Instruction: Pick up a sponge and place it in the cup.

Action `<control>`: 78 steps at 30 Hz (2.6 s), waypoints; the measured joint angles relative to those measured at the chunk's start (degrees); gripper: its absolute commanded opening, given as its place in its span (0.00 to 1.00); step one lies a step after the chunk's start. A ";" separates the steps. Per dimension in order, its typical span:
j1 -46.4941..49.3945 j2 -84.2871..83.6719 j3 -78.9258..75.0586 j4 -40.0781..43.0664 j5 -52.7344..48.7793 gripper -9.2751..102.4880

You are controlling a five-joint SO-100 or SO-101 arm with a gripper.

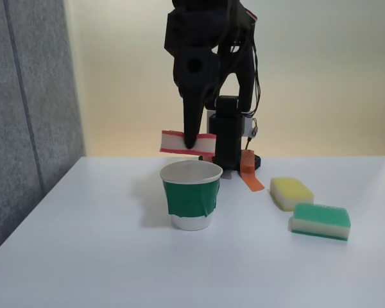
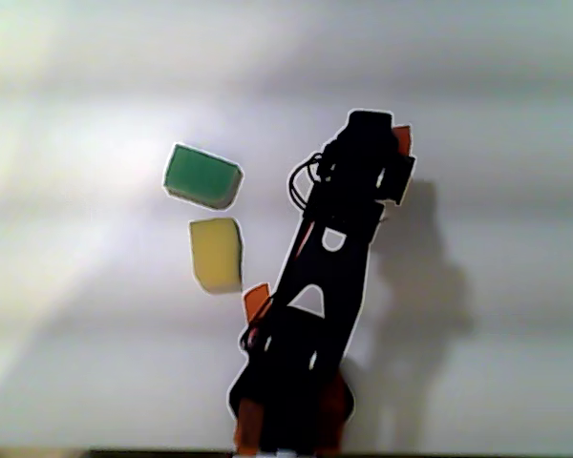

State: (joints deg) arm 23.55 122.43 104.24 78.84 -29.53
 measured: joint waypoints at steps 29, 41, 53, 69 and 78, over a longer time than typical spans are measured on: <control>-2.46 6.42 7.91 -4.04 6.06 0.08; -8.96 23.55 24.79 -7.56 24.26 0.08; -13.62 61.08 60.03 -13.27 28.56 0.08; -16.44 69.70 78.40 -23.29 27.51 0.08; -17.67 69.70 78.40 -8.09 24.43 0.08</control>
State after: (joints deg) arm 5.89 192.13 182.64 70.75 -5.10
